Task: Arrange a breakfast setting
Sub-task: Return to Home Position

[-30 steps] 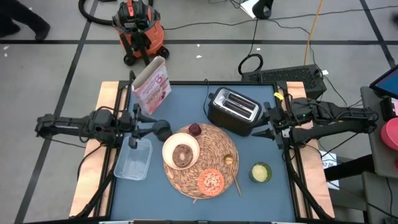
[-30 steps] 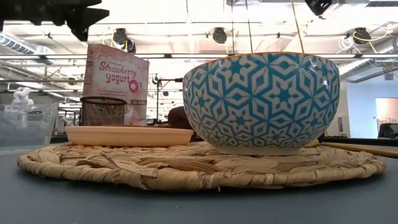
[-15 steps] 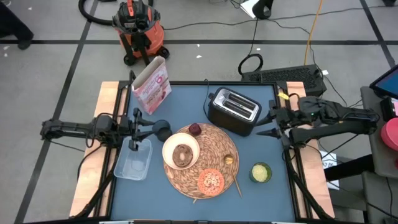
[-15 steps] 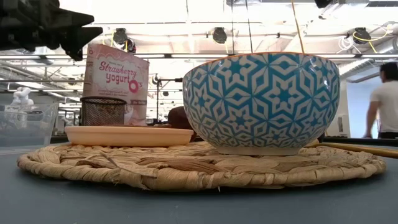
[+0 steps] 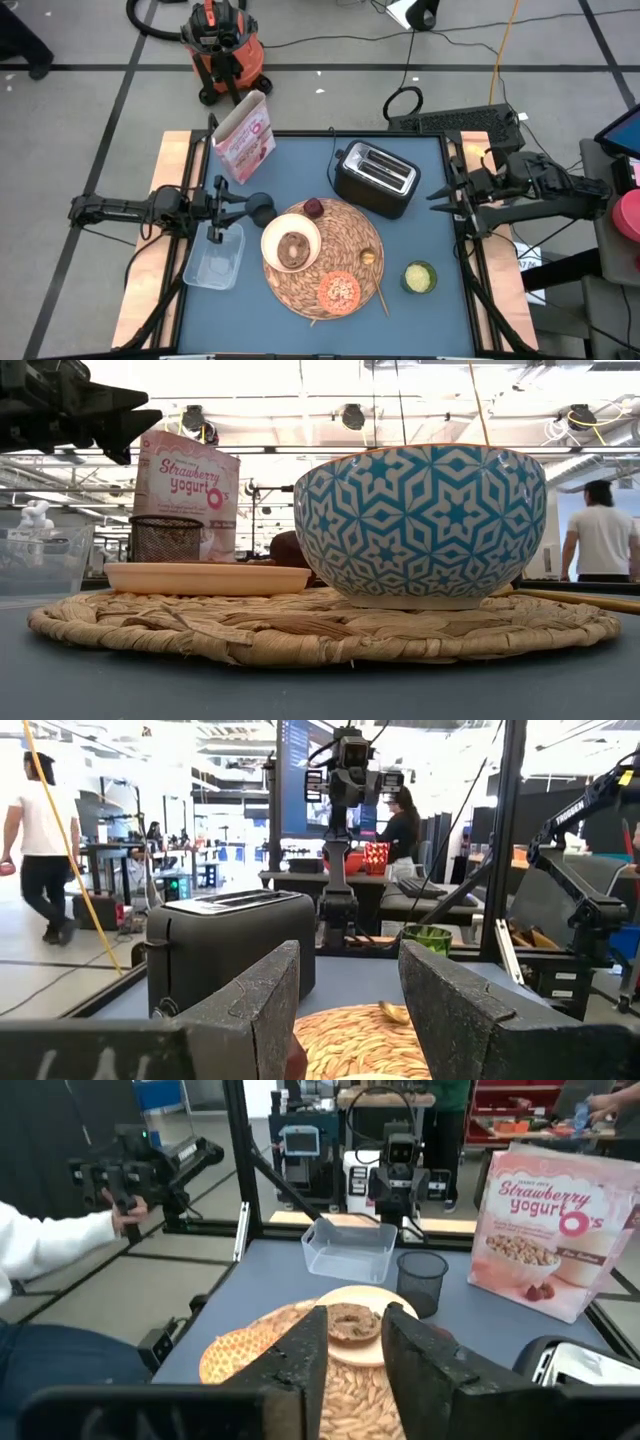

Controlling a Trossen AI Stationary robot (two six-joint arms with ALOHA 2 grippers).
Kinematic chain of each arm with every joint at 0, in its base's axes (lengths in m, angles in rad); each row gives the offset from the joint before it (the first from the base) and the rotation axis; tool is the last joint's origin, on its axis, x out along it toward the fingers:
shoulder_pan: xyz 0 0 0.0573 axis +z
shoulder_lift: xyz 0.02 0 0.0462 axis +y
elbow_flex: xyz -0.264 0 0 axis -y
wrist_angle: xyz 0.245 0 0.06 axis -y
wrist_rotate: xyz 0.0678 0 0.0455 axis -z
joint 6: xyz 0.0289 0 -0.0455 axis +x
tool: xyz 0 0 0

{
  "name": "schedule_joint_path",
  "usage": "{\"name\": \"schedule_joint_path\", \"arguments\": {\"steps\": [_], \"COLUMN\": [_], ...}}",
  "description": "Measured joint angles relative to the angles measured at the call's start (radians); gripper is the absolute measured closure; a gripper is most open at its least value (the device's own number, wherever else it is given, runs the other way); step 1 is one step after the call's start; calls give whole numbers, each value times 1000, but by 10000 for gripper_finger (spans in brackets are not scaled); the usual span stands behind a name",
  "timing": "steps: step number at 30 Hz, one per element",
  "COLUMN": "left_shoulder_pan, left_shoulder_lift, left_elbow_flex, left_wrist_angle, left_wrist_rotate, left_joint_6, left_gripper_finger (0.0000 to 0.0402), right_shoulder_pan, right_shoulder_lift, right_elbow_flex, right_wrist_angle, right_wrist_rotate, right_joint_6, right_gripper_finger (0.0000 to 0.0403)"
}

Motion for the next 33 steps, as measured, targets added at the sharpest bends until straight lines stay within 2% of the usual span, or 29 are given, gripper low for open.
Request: {"name": "schedule_joint_path", "arguments": {"steps": [7,15,18,21,28,33], "left_shoulder_pan": [0,0,0,0,0,0], "left_shoulder_lift": [-2,-71,-93,-103,-103,-103], "left_elbow_flex": [0,0,0,0,1,1], "left_wrist_angle": [-1,-3,-3,-3,-3,6], "left_wrist_rotate": [0,0,0,0,0,0], "left_joint_6": [-2,-8,-6,-6,-6,-3], "left_gripper_finger": [222,222,222,222,222,222], "right_shoulder_pan": [0,0,0,0,0,0], "right_shoulder_lift": [-46,-197,-266,-335,-471,-473], "right_elbow_flex": [-28,-186,-244,-299,-418,-495], "right_wrist_angle": [-28,53,70,104,164,203], "right_wrist_rotate": [0,6,42,82,83,135], "right_joint_6": [-13,14,16,16,38,-8], "right_gripper_finger": [351,389,399,401,402,402]}}
